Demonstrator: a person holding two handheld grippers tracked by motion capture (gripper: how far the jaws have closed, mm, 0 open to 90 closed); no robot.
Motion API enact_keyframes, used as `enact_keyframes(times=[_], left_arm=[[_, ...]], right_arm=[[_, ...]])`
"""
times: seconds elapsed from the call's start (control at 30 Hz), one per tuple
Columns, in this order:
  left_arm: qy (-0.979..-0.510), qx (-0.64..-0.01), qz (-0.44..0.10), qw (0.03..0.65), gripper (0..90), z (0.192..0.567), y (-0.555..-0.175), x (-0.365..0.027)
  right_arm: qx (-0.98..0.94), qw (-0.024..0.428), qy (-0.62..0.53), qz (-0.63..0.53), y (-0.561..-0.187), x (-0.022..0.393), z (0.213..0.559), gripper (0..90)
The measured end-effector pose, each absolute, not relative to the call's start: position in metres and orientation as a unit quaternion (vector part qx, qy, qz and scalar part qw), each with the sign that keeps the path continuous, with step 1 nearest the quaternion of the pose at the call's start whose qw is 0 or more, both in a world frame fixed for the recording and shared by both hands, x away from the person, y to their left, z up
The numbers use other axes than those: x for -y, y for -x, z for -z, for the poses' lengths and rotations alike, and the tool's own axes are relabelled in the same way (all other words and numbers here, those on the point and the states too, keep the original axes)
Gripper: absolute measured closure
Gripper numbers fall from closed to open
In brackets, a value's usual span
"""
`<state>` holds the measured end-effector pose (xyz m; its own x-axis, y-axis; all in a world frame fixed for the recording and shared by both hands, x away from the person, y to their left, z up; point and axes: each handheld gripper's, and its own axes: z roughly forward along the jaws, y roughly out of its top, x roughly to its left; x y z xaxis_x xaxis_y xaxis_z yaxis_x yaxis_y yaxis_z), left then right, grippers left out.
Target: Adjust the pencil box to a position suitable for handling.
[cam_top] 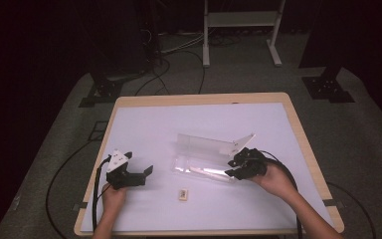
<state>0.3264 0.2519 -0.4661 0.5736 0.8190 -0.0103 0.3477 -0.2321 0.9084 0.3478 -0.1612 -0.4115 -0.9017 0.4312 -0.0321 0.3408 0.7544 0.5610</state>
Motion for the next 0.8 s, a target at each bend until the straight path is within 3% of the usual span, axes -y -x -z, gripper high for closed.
enact_keyframes(times=[0.8], left_arm=[[-0.745, -0.392, -0.246, 0.480, 0.0, 0.466, -0.326, -0.252]], right_arm=[[-0.921, 0.075, -0.248, -0.293, -0.336, 0.198, 0.417, 51.5]])
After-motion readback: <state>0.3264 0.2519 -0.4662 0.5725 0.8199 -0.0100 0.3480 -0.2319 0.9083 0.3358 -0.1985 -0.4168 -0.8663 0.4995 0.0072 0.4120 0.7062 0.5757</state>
